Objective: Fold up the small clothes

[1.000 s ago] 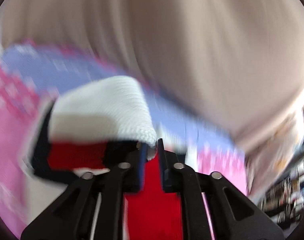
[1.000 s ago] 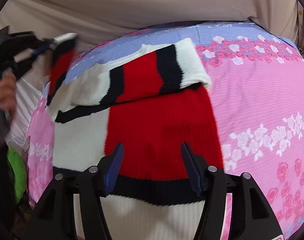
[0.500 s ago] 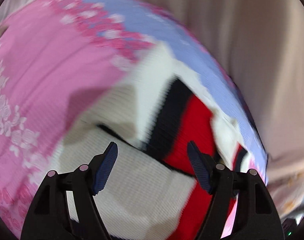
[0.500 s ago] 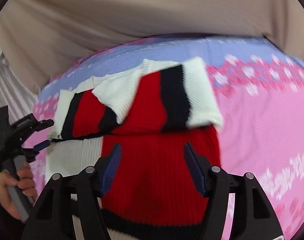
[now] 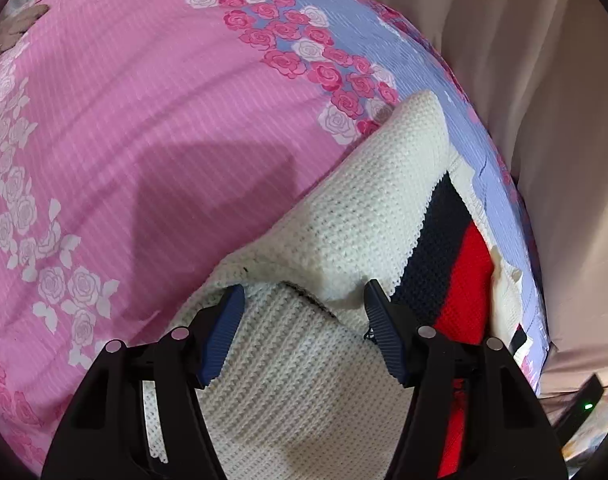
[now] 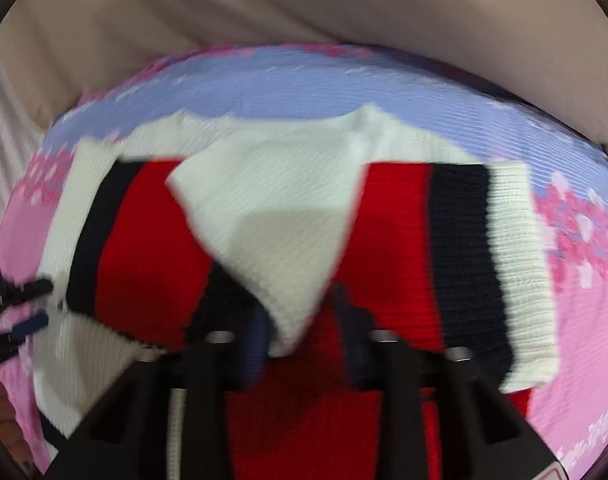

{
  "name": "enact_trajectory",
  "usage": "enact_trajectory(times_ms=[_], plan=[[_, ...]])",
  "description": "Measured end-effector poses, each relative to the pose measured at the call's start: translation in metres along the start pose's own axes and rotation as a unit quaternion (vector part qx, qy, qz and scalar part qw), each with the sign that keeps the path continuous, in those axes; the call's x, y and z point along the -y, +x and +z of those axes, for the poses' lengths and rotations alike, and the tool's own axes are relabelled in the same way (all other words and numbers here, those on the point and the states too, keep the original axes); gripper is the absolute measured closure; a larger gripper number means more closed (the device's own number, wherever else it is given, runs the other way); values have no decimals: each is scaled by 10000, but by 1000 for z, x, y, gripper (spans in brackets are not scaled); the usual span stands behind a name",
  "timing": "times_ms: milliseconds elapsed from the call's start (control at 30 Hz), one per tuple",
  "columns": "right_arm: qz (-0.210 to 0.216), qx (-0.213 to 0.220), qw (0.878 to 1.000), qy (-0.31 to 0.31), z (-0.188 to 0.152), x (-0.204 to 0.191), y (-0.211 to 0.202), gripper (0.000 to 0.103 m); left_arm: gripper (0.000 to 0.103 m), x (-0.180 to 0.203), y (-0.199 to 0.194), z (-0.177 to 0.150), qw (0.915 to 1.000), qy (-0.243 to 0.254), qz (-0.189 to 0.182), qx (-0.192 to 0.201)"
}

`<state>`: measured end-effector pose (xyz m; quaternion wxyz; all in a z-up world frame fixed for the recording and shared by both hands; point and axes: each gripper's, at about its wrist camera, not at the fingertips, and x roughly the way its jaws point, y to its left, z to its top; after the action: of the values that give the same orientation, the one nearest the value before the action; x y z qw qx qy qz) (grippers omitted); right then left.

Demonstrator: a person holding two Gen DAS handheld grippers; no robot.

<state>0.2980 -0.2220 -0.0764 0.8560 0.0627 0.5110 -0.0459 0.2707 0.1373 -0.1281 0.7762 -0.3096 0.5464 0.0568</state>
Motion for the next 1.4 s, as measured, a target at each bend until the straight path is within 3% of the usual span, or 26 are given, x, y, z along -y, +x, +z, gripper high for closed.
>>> enact_trajectory(times_ms=[67, 100, 167, 200, 267, 300, 400, 500, 600, 633, 667, 700, 733, 767, 800, 933, 1000, 1100, 1167, 1233, 1300, 1333, 1400], plan=[[285, 273, 9945, 972, 2, 50, -18, 77, 43, 0, -1, 1, 10000, 27, -5, -5], [166, 341, 9889, 1438, -4, 77, -24, 68, 43, 0, 0, 0, 10000, 54, -4, -4], [-392, 342, 9783, 2007, -20, 116, -30, 63, 43, 1, 0, 0, 10000, 93, 13, 19], [-468, 305, 9713, 2313, -30, 134, -33, 63, 43, 1, 0, -1, 9999, 94, 0, 34], [101, 261, 9585, 2838, -48, 157, -39, 63, 42, 1, -2, -2, 10000, 48, -64, 17], [259, 294, 9581, 2838, -51, 158, -43, 61, 42, -1, -4, -4, 9999, -57, -152, -14], [577, 365, 9716, 2265, -44, 137, -48, 41, 38, -8, -10, -11, 9970, -528, -555, -145], [555, 334, 9776, 2001, -33, 122, -35, 40, 37, -8, -1, -17, 9911, -930, -845, -442], [702, 99, 9682, 2399, -24, 130, -4, 40, 38, -9, 6, -16, 9852, -1323, -968, -503], [777, 81, 9630, 2579, -24, 133, 2, 45, 42, -10, 5, -13, 9847, -1367, -987, -439], [806, 123, 9600, 2679, -23, 135, 4, 54, 60, -9, 3, -10, 9849, -1364, -1006, -339], [843, 172, 9578, 2742, -24, 134, 0, 89, 80, -6, -2, -3, 9867, -1262, -1008, -182], [1033, 123, 9535, 2828, -18, 136, 1, 95, 86, -4, -6, 2, 9882, -1175, -979, -78], [1254, 192, 9469, 2953, -13, 137, -3, 96, 91, 0, -17, 9, 9892, -1044, -1020, 127], [1540, 528, 9400, 2998, -5, 138, -21, 96, 91, 2, -25, 14, 9891, -956, -1086, 264], [1907, 1417, 9384, 2508, 8, 127, -86, 97, 91, -1, -45, 18, 9906, -669, -1028, 604], [1531, 1154, 9526, 2362, -8, 127, -72, 97, 91, -9, -26, 9, 9946, -634, -699, 420], [969, -23, 9587, 2673, -46, 140, -2, 97, 92, -23, -3, -6, 9960, -784, -414, 137], [1251, 266, 9491, 2878, -53, 143, -13, 97, 92, -23, -7, -10, 9968, -649, -365, 290], [1328, 512, 9510, 2744, -49, 141, -29, 97, 92, -19, -10, -8, 9981, -418, -244, 384], [1161, 415, 9591, 2547, -49, 143, -25, 97, 92, -20, -8, -8, 9981, -467, -263, 318], [978, 159, 9646, 2444, -53, 146, -11, 98, 92, -21, -6, -7, 9980, -485, -268, 307], [1111, 113, 9603, 2555, -62, 151, -10, 97, 91, -21, -8, -8, 9978, -519, -285, 294]])
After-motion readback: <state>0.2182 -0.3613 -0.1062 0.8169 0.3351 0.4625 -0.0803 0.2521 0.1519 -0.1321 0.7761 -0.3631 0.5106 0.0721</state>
